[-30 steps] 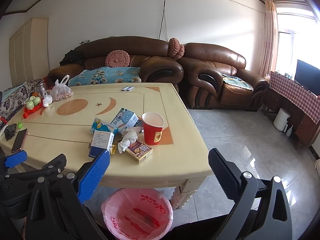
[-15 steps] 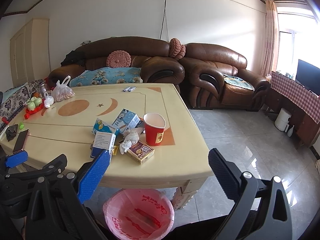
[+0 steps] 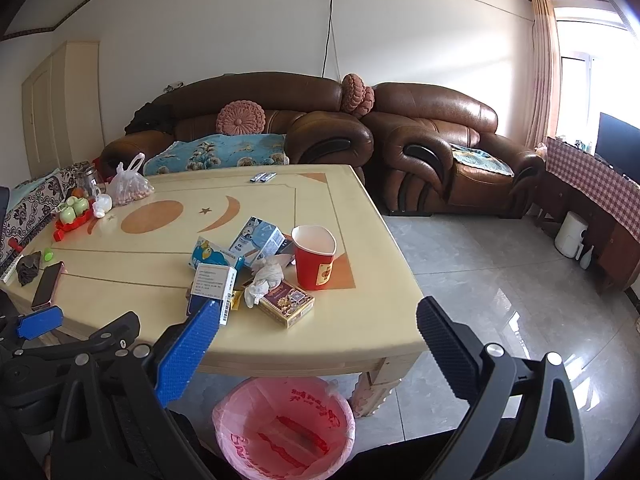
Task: Collect trash
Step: 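Move the right tool to the red paper cup while the left tool approaches the white medicine box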
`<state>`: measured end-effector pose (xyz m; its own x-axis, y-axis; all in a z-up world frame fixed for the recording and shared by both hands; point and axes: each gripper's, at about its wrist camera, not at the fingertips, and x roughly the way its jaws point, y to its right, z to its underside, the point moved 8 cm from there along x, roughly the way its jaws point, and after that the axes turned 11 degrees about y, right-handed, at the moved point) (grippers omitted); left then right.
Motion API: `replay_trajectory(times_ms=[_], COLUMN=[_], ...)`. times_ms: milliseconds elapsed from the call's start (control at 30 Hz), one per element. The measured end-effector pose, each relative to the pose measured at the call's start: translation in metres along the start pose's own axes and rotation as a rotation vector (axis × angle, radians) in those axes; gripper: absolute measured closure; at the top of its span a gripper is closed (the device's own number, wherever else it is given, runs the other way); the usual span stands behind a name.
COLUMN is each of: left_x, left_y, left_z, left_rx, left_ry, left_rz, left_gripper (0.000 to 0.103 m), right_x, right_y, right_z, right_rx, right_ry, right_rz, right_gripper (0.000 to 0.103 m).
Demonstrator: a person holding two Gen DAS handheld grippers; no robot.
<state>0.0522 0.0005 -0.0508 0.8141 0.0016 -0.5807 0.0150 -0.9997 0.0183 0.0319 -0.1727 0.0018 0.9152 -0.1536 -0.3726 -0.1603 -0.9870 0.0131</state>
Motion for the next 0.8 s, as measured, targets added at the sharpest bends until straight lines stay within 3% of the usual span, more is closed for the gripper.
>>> replay_trajectory(times_ms=[167, 367, 800], left_x=[0.005, 0.015, 0.042], left_y=[0.0, -0.001, 0.007], left_z=[0.001, -0.004, -0.005], left_rx=[0.01, 0.033, 0.059], left_ry=[-0.011, -0.056, -0.122], left_rz=[-0.002, 0.104, 0.187], left_gripper=[0.005, 0.005, 0.005], right_x=[0.005, 0.021, 0.062], right_y=[0.003, 0.006, 0.02], right_z=[0.004, 0.006, 0.004], right_rx=[0.002, -0.033, -0.059], right_ry=[-0.012, -0.03, -0.047], right_rz=[-0.009, -0.04, -0.084], right_gripper=[0.006, 0.006, 0.006])
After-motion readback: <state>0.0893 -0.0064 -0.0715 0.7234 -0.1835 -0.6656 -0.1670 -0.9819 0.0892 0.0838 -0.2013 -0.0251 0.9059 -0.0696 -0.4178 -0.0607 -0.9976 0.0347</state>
